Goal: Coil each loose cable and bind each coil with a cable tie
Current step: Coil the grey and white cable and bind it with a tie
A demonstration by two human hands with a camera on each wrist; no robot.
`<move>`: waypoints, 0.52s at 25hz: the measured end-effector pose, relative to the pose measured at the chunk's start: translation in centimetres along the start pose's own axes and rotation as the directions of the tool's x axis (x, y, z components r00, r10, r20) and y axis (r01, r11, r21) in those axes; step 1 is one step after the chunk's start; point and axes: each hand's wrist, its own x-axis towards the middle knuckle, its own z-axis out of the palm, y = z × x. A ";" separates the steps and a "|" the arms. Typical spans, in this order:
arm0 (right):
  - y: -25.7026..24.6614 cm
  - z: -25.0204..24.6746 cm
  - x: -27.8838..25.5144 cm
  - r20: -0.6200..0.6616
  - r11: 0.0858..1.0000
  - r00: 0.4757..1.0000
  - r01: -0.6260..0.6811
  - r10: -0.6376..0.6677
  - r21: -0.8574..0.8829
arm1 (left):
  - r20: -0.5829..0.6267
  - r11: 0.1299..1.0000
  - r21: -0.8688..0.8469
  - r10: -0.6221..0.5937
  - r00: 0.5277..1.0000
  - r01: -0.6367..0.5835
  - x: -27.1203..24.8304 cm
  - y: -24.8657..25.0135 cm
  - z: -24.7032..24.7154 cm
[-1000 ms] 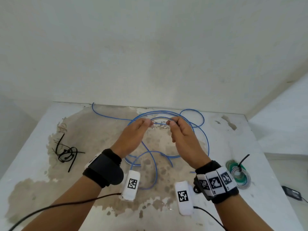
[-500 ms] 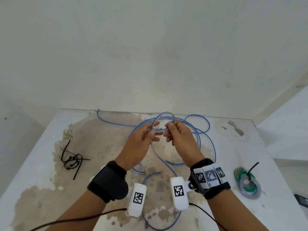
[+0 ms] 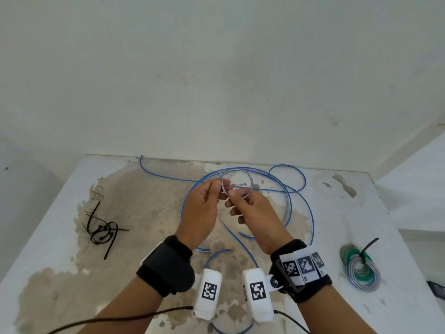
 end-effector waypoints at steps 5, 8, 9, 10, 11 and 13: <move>0.0 -0.2 -0.5 0.027 0.990 1.000 0.019 -0.015 -0.140 | 0.003 0.996 -0.042 -0.074 0.997 0.074 -0.5 -0.6 0.4; -0.2 -1.1 0.0 -0.079 0.970 0.991 0.084 -0.104 -0.226 | 0.111 0.993 -0.048 -0.105 0.988 0.111 -0.5 -0.3 -0.4; -0.5 -1.4 0.2 -0.064 0.964 0.990 0.110 -0.129 -0.243 | 0.174 0.991 -0.043 -0.114 0.978 0.123 -0.5 0.1 -0.7; -0.7 -1.7 0.2 -0.024 0.953 0.988 0.140 -0.152 -0.269 | 0.233 0.990 -0.034 -0.124 0.965 0.135 -0.6 0.3 -0.9; -0.9 -1.8 0.2 0.015 0.939 0.985 0.170 -0.174 -0.300 | 0.269 0.989 -0.023 -0.136 0.953 0.147 -0.5 0.5 -1.0; -1.0 -1.9 0.1 0.035 0.920 0.978 0.205 -0.205 -0.334 | 0.274 0.983 -0.016 -0.171 0.946 0.182 -0.3 0.6 -1.1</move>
